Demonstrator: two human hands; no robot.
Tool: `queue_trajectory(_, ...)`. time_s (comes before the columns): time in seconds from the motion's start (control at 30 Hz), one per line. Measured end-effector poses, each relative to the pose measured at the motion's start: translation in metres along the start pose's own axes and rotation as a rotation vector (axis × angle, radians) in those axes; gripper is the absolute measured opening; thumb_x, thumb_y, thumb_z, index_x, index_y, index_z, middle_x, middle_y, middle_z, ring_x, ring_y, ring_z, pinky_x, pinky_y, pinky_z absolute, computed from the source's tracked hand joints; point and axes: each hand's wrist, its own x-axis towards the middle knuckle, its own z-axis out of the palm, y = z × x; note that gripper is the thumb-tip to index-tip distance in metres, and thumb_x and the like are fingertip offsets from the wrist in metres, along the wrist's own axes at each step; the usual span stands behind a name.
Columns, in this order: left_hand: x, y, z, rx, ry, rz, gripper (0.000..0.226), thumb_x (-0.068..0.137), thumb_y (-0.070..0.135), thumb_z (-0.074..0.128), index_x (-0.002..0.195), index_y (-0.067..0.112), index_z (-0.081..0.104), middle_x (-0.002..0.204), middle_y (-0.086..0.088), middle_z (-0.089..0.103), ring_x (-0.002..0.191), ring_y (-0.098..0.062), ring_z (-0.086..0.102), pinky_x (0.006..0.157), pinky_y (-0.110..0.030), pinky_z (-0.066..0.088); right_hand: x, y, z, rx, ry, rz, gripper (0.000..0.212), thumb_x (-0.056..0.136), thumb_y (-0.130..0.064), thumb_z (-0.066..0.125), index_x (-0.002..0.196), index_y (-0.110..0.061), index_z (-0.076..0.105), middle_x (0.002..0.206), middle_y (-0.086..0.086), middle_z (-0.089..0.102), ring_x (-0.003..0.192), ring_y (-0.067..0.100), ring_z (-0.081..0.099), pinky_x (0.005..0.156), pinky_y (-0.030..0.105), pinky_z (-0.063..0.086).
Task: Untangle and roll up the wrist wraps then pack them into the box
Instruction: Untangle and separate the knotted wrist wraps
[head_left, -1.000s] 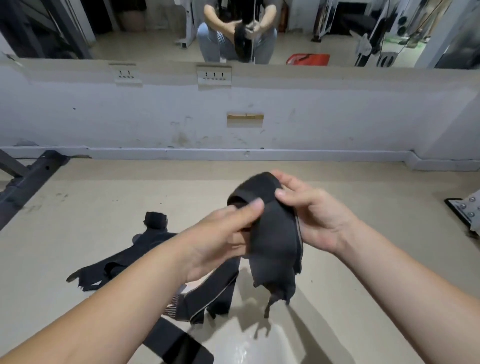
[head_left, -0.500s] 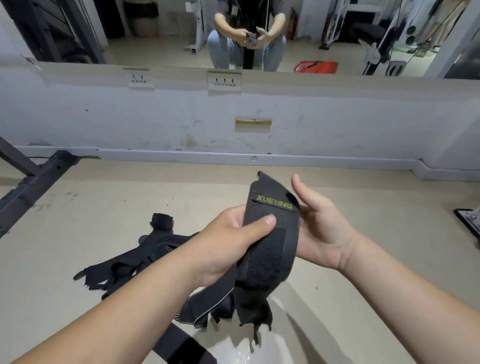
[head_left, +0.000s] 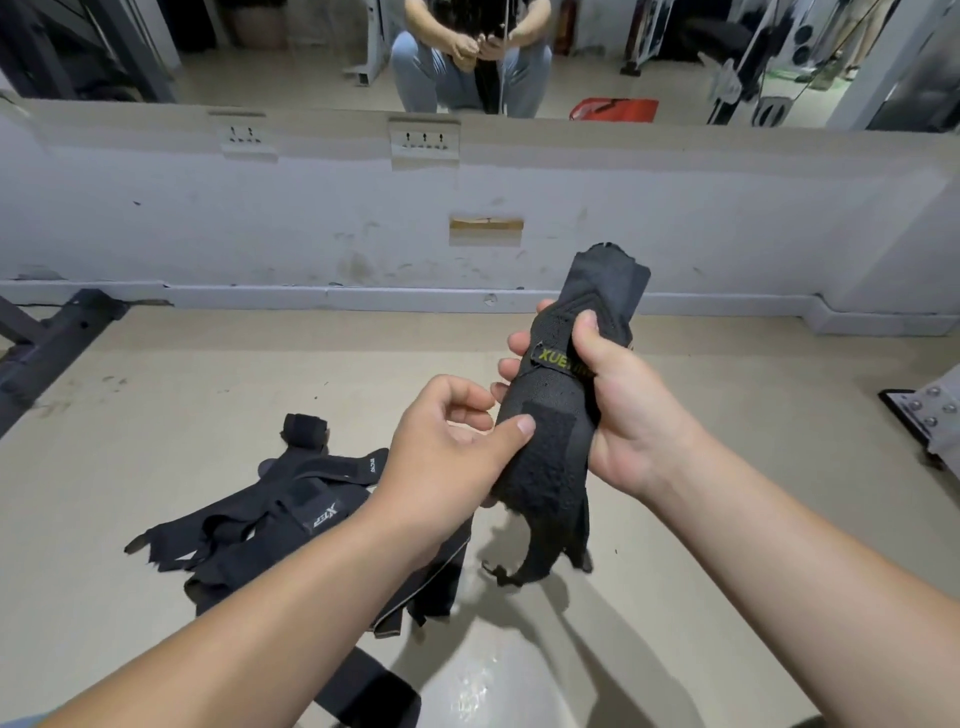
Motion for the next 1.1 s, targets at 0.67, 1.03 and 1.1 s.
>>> queue_trajectory(0.67,-0.017,-0.063,0.017,0.687,-0.743,-0.371,0.054,0.069,0.072,0.081,0.113,0.042,0.072,0.101,0.02,0.078,0.095,-0.003,0.073,0.088,-0.03,0.06,-0.017,-0.064,-0.054,-0.186,0.23,-0.081,0.039,0.109,-0.053,0.041,0.121,-0.023,0.064,0.125,0.011,0.076,0.113,0.032,0.074,0.1,0.051,0.057)
queue_trajectory(1.03,-0.034,-0.199,0.06,0.566,-0.822,-0.581,0.028,0.082,0.039,0.08,0.107,0.027,0.079,0.101,0.014,0.08,0.098,-0.001,0.074,0.083,-0.012,0.054,0.063,0.012,-0.234,-0.399,0.703,0.154,0.038,0.104,-0.051,0.055,0.126,-0.019,0.059,0.112,0.004,0.074,0.099,0.028,0.074,0.093,0.044,0.06)
queue_trajectory(1.1,-0.029,-0.236,0.07,0.533,-0.704,-0.626,0.018,0.086,0.034,0.076,0.1,0.024,0.08,0.097,0.01,0.081,0.094,-0.005,0.075,0.089,-0.021,0.059,0.082,0.025,-0.262,-0.444,0.708,0.234,0.021,0.103,-0.034,0.055,0.113,-0.017,0.061,0.104,0.004,0.073,0.091,0.028,0.072,0.09,0.041,0.059)
